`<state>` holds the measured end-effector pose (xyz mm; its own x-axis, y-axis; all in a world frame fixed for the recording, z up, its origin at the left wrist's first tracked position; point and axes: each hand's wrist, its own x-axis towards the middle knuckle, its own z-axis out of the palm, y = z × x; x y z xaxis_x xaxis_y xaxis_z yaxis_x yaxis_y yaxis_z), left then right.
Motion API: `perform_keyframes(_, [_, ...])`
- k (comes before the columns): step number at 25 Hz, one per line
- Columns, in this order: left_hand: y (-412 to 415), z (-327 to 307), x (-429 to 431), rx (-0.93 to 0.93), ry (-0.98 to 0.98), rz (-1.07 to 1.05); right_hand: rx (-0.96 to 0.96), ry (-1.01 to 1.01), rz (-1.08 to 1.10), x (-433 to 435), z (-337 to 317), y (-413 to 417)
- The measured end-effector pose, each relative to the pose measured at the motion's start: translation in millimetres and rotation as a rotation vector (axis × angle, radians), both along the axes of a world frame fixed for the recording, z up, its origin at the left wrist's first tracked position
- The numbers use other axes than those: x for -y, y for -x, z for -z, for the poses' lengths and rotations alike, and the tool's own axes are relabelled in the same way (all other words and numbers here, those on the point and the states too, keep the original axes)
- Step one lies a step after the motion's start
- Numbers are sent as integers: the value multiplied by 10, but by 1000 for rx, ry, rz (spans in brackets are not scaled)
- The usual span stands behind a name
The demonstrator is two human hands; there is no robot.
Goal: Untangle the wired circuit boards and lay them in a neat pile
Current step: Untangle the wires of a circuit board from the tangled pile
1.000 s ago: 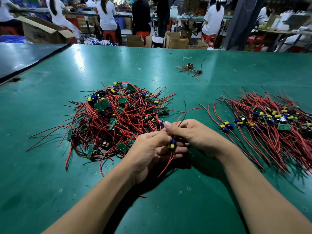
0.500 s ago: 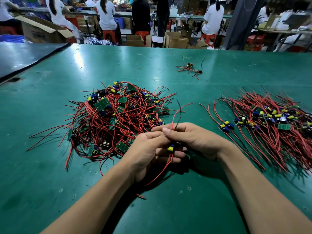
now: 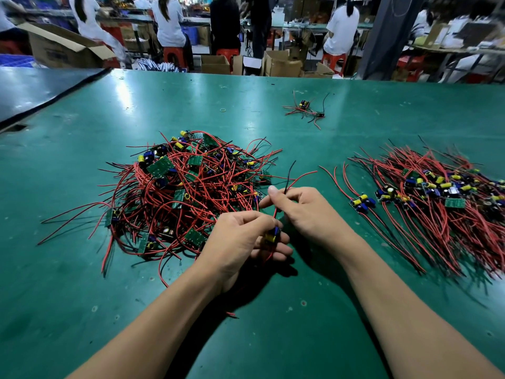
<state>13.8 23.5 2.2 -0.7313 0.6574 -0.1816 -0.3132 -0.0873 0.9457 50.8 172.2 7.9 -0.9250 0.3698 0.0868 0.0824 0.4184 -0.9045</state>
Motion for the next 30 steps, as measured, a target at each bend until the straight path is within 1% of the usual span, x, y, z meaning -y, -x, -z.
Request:
perform_keyframes(1, [-1, -1, -2, 5, -4, 4, -30, -62, 63, -11, 16, 13])
perform_keyframes(2, [-2, -9, 0, 10, -5, 10, -48, -72, 108, -16, 38, 28])
perform_keyframes(3, [-3, -14, 2, 14, -5, 12, -50, -32, 127, -5, 56, 41])
perform_keyframes(4, [-5, -20, 6, 21, -6, 12, -37, 61, 114, 18, 68, 47])
perform_keyframes(7, [-30, -41, 17, 34, -15, 14, -14, 450, -15, 90, 55, 39])
perform_keyframes(8, [-40, -47, 17, 28, -19, 13, -8, 529, -50, 100, 46, 26])
perform_keyframes(9, [-45, -47, 18, 19, -21, 9, 3, 562, -70, 103, 44, 23])
perform_keyframes(13, [-27, -56, 42, 44, -40, 37, 75, 605, -85, 99, 14, 28])
perform_keyframes(15, [-14, -63, 63, 71, -53, 90, 65, 645, -73, 103, -26, 38])
perform_keyframes(17, [-3, -58, 72, 100, -89, 123, 50, 640, -56, 96, -52, 44])
perform_keyframes(21, [20, -33, 85, 113, -112, 135, 60, 651, -52, 78, -64, 25])
perform_keyframes(23, [21, -40, 81, 114, -113, 129, 76, 631, -92, 72, -60, 9])
perform_keyframes(25, [33, -35, 72, 126, -122, 102, 99, 604, -177, 83, -48, -1])
perform_keyframes(27, [44, -37, 70, 123, -108, 80, 92, 637, -257, 96, -32, -12])
perform_keyframes(30, [40, -31, 65, 128, -107, 56, 96, 668, -316, 104, -21, -35])
